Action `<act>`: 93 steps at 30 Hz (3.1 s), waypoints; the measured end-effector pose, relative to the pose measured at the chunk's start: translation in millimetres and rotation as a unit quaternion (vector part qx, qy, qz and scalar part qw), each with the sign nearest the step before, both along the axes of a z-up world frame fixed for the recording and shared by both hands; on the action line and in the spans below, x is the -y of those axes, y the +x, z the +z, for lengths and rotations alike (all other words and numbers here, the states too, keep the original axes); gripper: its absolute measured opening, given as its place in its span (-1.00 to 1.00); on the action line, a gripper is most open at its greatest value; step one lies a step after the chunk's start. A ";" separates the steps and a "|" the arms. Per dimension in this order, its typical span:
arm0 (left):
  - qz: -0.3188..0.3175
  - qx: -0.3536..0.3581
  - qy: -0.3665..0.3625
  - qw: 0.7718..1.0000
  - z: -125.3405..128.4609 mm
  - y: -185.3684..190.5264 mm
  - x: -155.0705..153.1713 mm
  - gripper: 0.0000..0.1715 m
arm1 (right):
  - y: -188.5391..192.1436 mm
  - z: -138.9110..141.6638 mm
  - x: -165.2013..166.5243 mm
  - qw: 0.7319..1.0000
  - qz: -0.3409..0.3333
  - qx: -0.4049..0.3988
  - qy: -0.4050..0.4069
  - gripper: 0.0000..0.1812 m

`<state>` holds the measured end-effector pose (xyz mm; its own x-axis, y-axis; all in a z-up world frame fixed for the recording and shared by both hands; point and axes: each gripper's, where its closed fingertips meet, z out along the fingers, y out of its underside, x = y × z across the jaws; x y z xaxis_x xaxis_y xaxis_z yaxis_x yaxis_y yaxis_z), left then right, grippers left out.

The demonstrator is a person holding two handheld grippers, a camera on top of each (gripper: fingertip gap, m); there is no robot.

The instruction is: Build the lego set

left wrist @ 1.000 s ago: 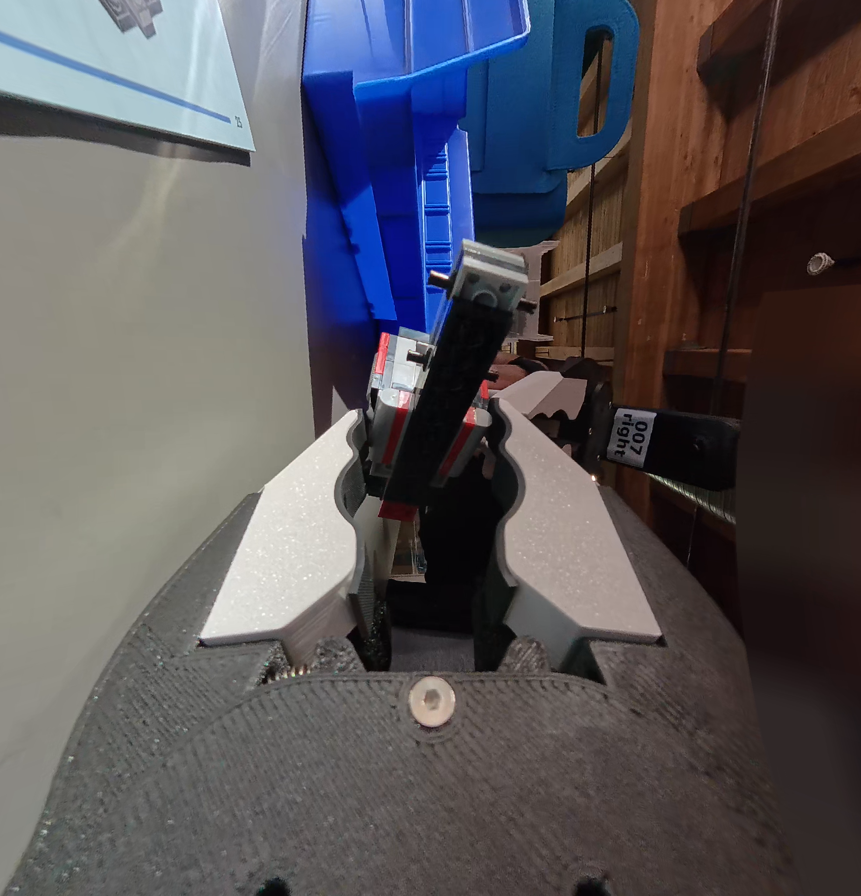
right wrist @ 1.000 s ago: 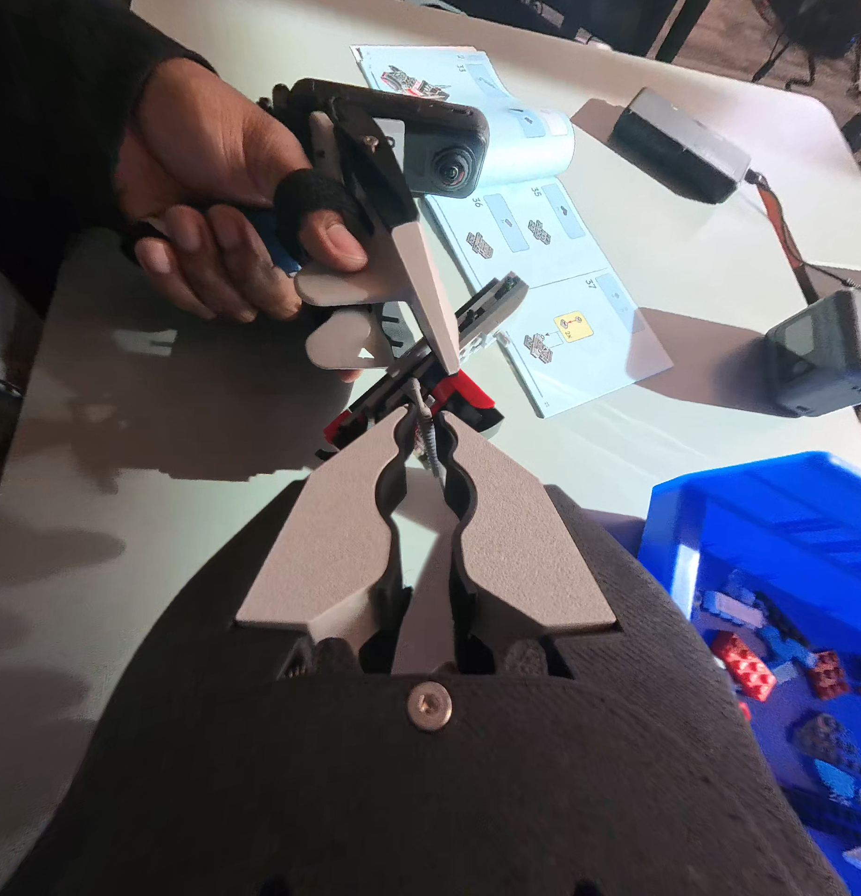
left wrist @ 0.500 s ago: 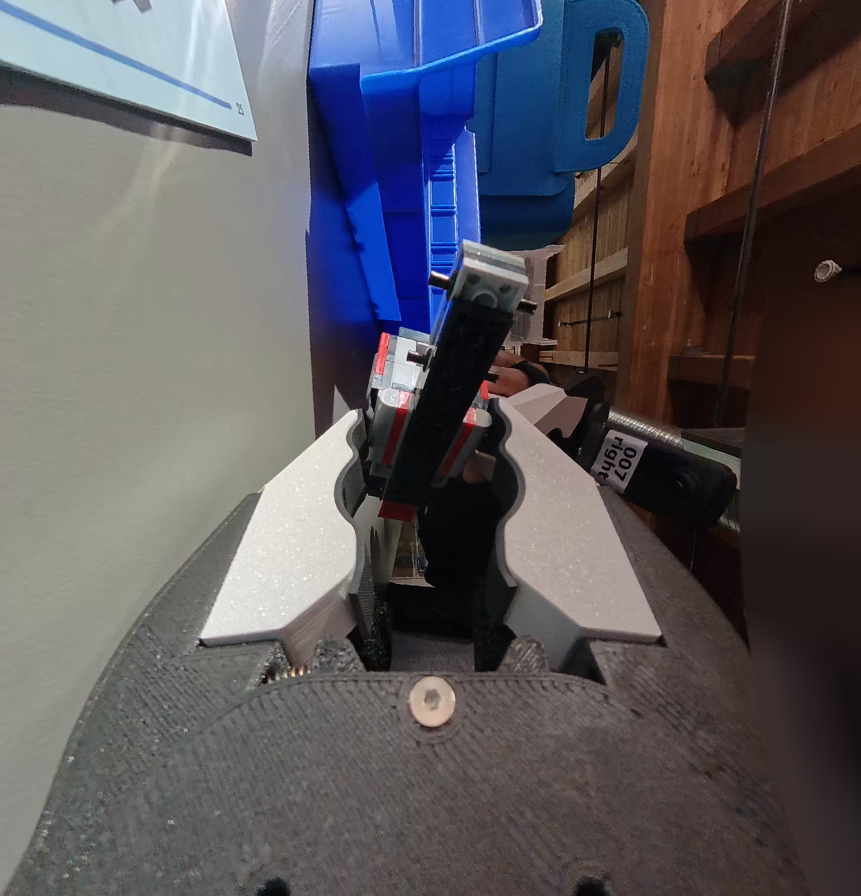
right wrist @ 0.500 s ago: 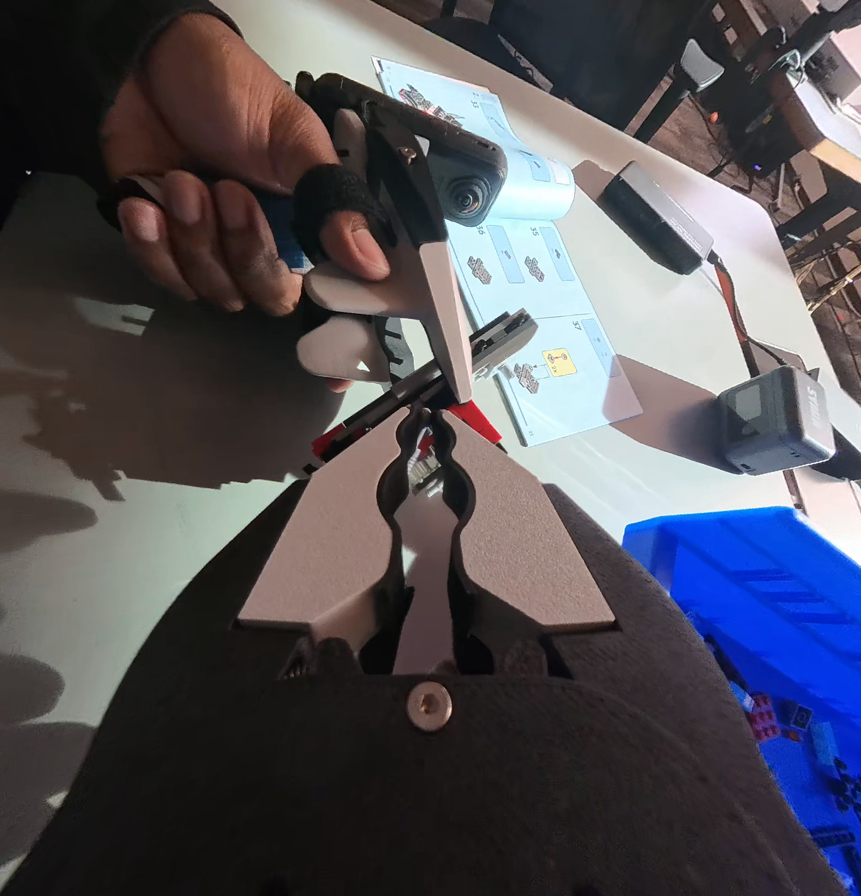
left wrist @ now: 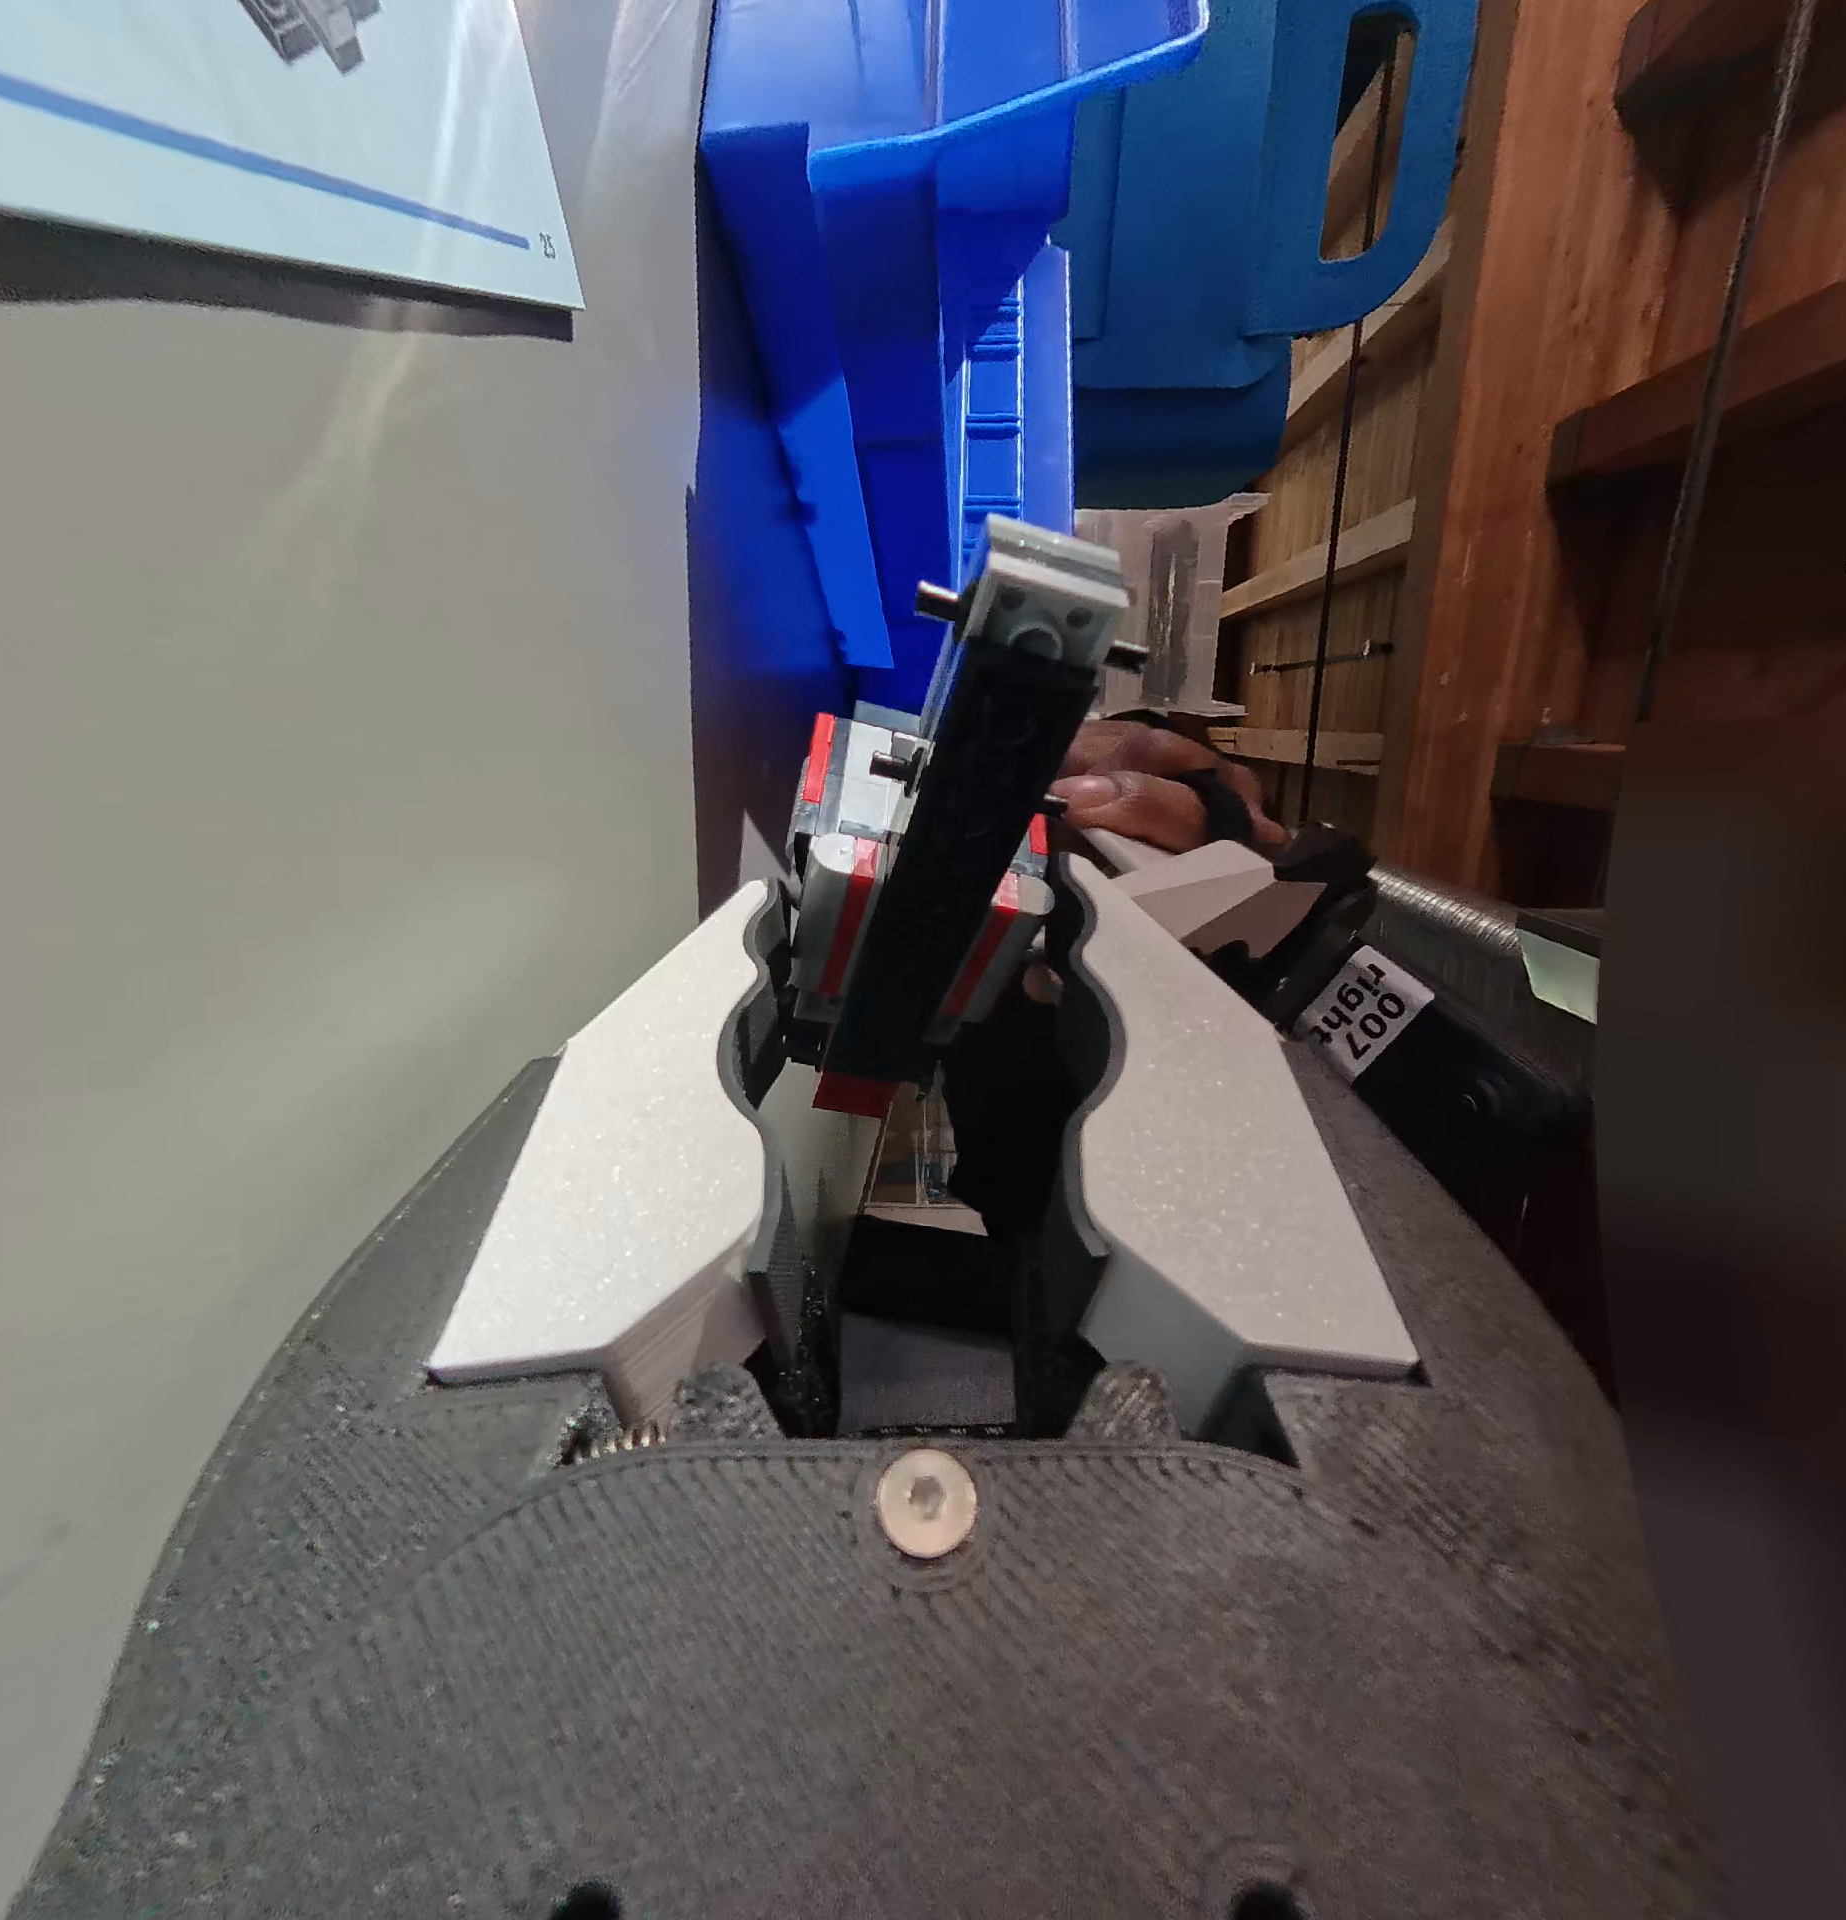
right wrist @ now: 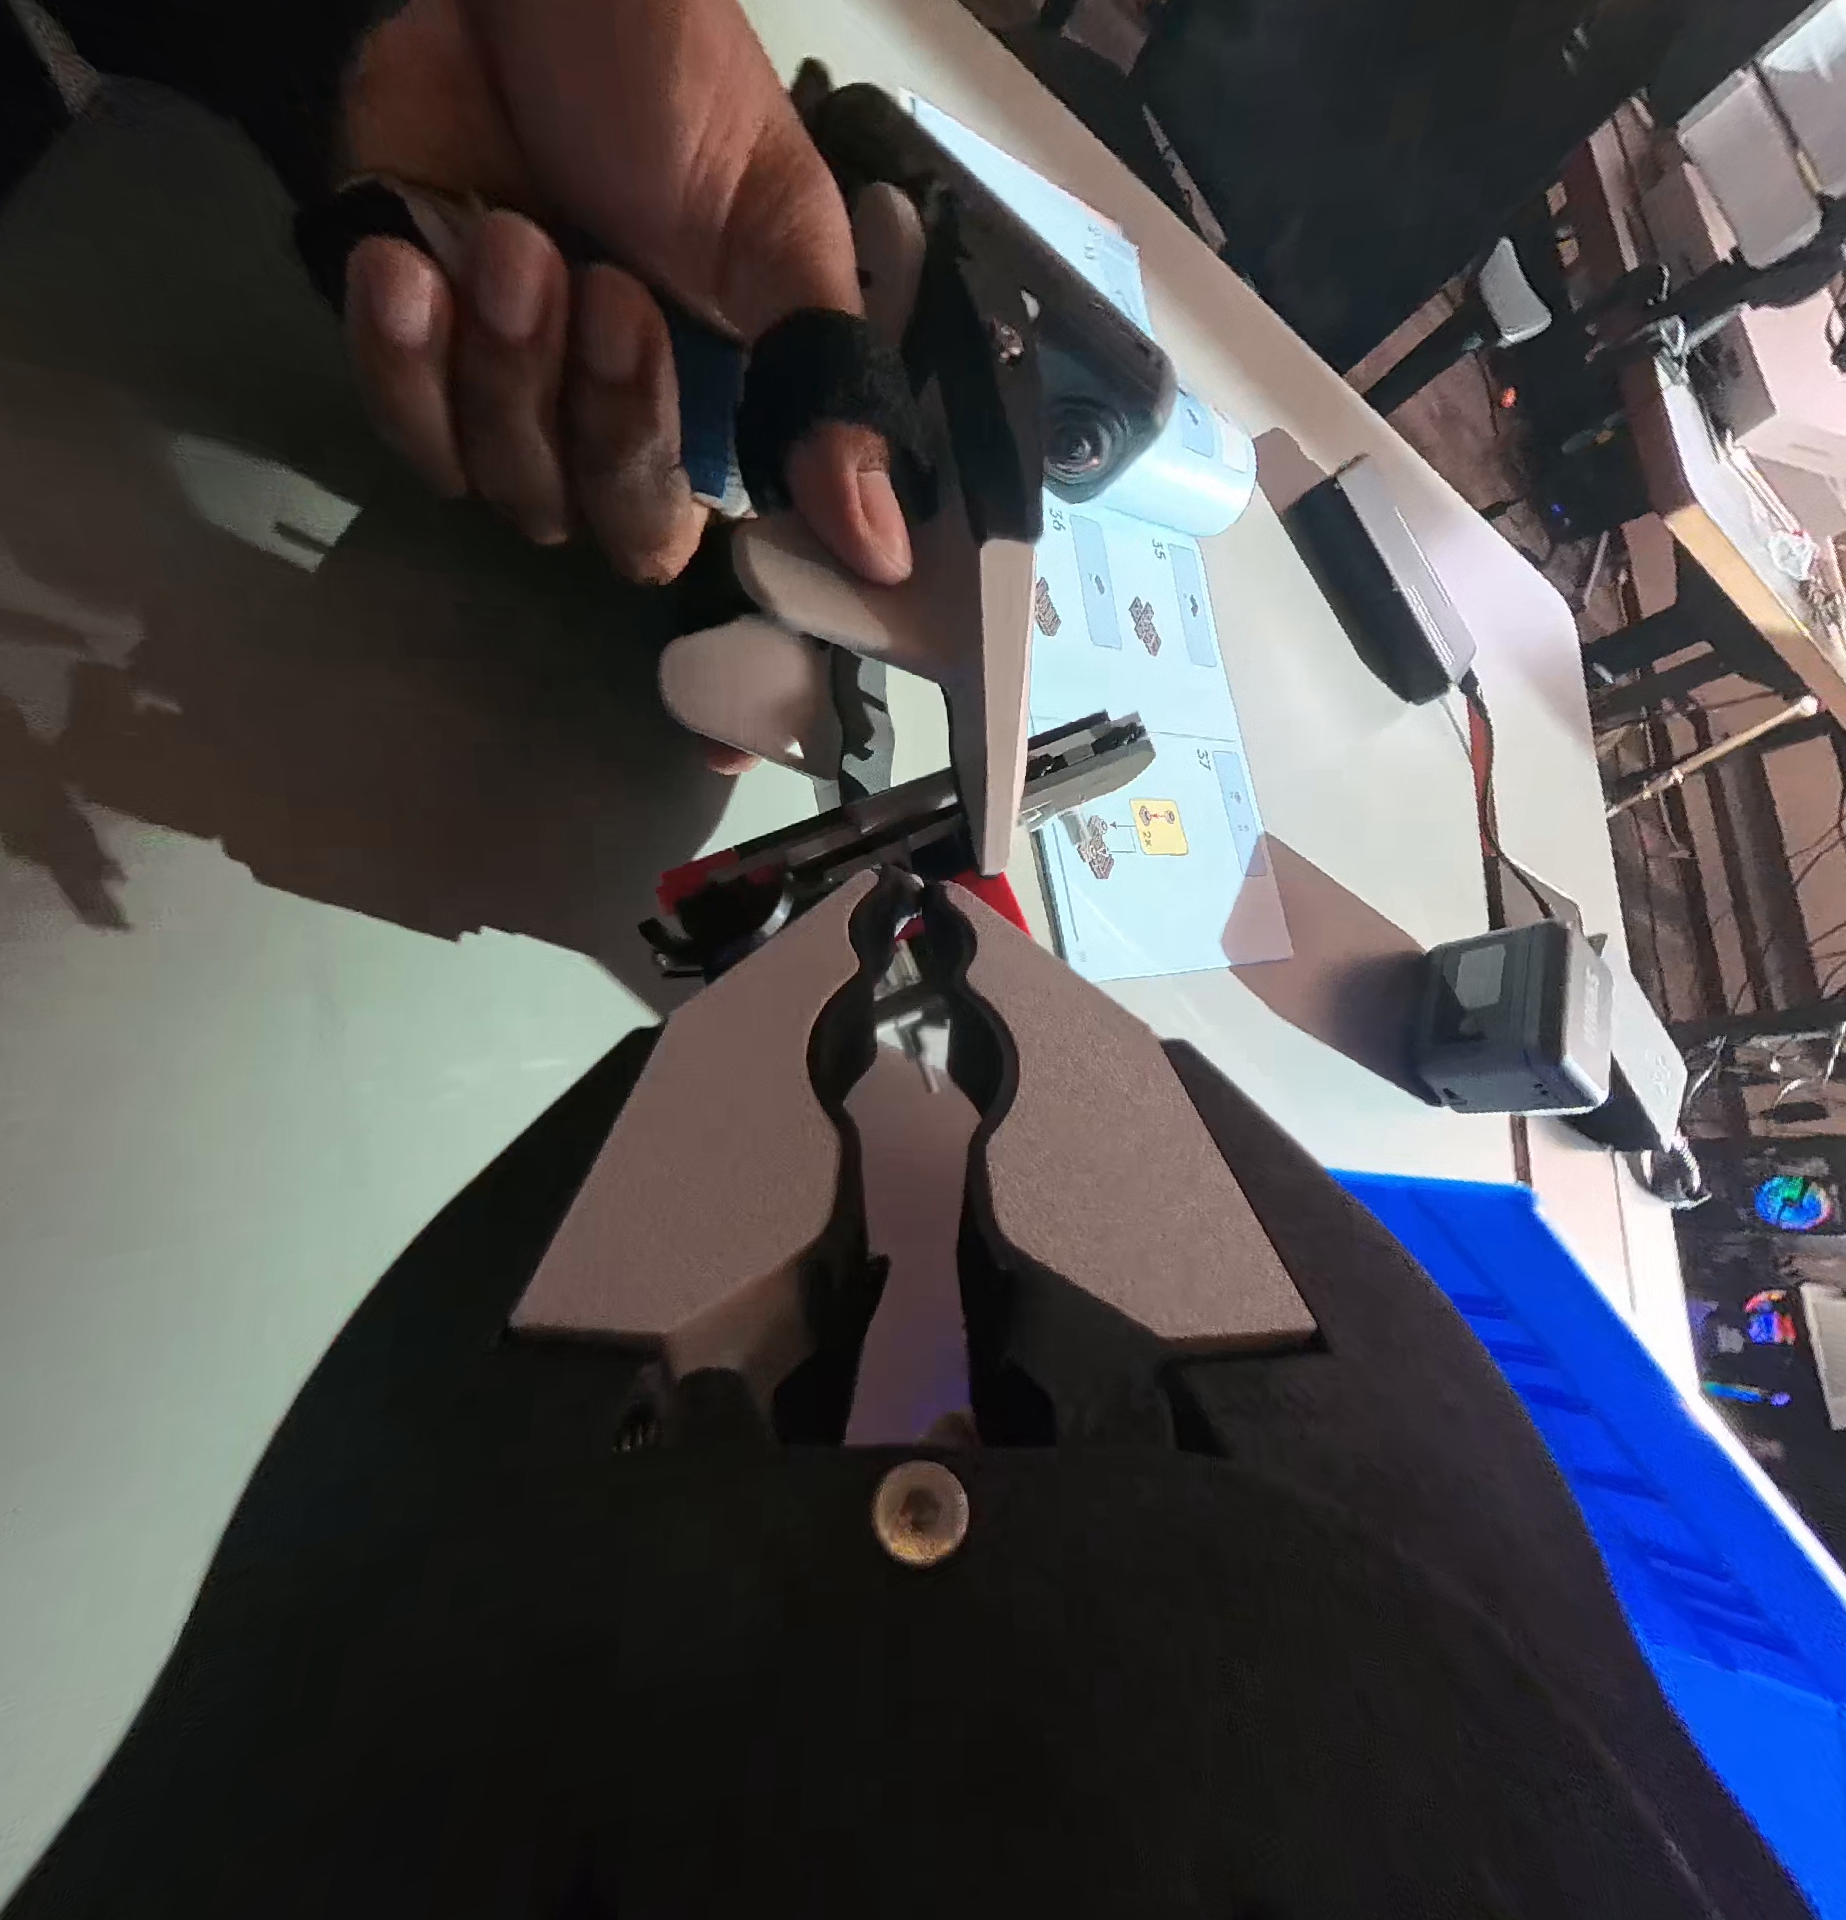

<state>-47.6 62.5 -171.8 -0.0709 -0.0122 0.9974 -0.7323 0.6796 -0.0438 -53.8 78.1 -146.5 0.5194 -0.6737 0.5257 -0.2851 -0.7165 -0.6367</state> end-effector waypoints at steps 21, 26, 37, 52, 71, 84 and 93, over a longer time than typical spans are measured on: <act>-0.044 0.030 0.033 0.998 -2.5 -9.1 -13.8 -0.41 | -3.9 -9.2 -16.5 0.934 0.203 -0.033 -0.291 -0.93; -0.043 0.030 0.037 0.998 -4.4 -9.0 -14.4 -0.41 | -3.4 -11.3 -19.0 0.929 0.212 -0.028 -0.301 -0.93; -0.039 0.032 0.044 0.998 -4.8 -10.4 -15.6 -0.42 | -3.2 -13.2 -20.8 0.932 0.225 -0.030 -0.283 -0.95; -0.022 0.026 0.052 0.998 -4.8 -9.3 -13.4 -0.42 | 0.1 -16.2 -22.2 0.919 0.229 0.009 -0.322 -1.00; 0.019 -0.019 0.047 0.999 -5.2 2.8 -3.4 -0.41 | 15.7 -12.0 -5.6 0.948 0.155 0.053 -0.272 -0.98; 0.051 -0.019 0.039 0.998 -6.7 19.3 -1.4 -0.41 | 1.1 16.2 34.0 0.995 -0.047 0.036 -0.084 -0.91; 0.051 -0.011 0.023 0.998 -4.4 14.5 -3.4 -0.41 | -85.0 -26.2 60.2 0.948 -0.279 -0.074 0.135 -0.86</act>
<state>-33.1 66.0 -176.1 -0.0444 -0.0635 0.9970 -0.7985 0.6020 0.0028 -138.8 17.9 -172.7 0.0979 -0.9645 0.2452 -0.6714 -0.2459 -0.6991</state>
